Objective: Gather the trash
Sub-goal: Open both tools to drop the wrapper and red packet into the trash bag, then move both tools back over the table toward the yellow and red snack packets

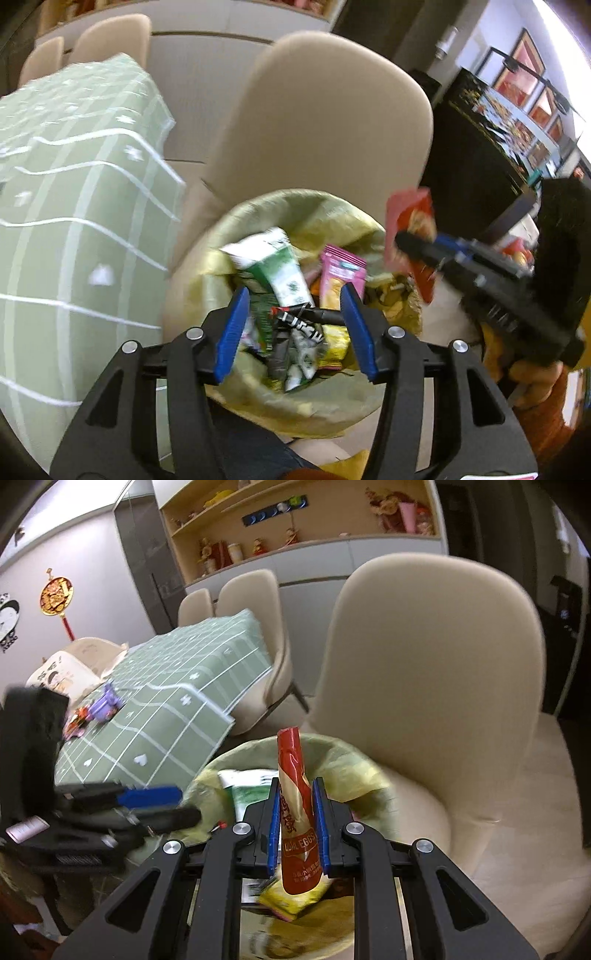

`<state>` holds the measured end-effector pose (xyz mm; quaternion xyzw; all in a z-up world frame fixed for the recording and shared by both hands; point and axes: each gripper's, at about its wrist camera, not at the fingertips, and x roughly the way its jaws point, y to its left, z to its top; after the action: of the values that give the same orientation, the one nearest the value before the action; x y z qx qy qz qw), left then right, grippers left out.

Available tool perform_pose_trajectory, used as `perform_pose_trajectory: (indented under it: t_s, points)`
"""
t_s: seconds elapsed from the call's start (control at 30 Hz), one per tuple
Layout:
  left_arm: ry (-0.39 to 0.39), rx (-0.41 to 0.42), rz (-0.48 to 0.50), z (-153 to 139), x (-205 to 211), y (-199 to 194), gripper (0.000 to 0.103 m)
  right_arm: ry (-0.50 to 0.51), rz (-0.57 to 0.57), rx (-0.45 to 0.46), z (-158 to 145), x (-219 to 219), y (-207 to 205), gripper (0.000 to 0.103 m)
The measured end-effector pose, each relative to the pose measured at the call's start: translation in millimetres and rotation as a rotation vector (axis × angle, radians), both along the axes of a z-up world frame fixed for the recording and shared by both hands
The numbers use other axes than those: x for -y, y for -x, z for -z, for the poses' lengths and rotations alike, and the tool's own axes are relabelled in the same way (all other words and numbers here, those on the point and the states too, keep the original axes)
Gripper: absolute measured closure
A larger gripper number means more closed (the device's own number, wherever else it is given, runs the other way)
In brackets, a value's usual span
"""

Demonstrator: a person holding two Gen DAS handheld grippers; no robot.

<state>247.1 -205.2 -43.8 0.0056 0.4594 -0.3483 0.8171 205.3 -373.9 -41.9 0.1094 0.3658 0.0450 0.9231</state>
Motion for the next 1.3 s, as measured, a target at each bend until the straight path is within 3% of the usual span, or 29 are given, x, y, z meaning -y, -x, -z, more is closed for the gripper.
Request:
perform_pose_trajectory:
  t_s: [0.17,0.27,0.47,0.6,0.63,0.7,0.77,1.1,1.3]
  points:
    - [0.012,0.029,-0.082,-18.2,-31.7,-2.8,0.054,-0.020,-0.091,-0.012,13.6,-32.9,-7.5,0.086]
    - [0.024,0.039,-0.108,-26.1,-47.2,-2.7,0.053,-0.002,-0.136,-0.081,32.6,-50.1,-19.8,0.086]
    - [0.039,0.039,-0.115,-30.4,-67.5,5.7,0.053,0.066,-0.095,-0.240,75.1,-56.4,-38.6,0.086]
    - [0.041,0.043,-0.114,-28.6,-74.8,9.3,0.052,0.069,-0.069,-0.263,77.7,-56.4,-38.9,0.079]
    - [0.044,0.046,-0.116,-29.2,-76.7,9.4,0.052,0.089,-0.068,-0.268,76.4,-58.2,-38.7,0.077]
    - [0.050,0.049,-0.123,-29.9,-81.5,9.2,0.052,0.133,-0.067,-0.261,72.3,-59.3,-35.5,0.058]
    - [0.056,0.050,-0.131,-30.9,-87.0,9.1,0.051,0.166,-0.067,-0.235,64.7,-60.7,-30.3,0.052]
    - [0.062,0.129,-0.171,-52.3,-124.1,14.4,0.050,0.173,-0.040,-0.133,11.4,-62.1,-13.2,0.050]
    - [0.061,0.166,-0.218,-61.3,-163.3,15.6,0.050,0.146,-0.066,-0.036,-27.7,-92.9,-20.9,0.050]
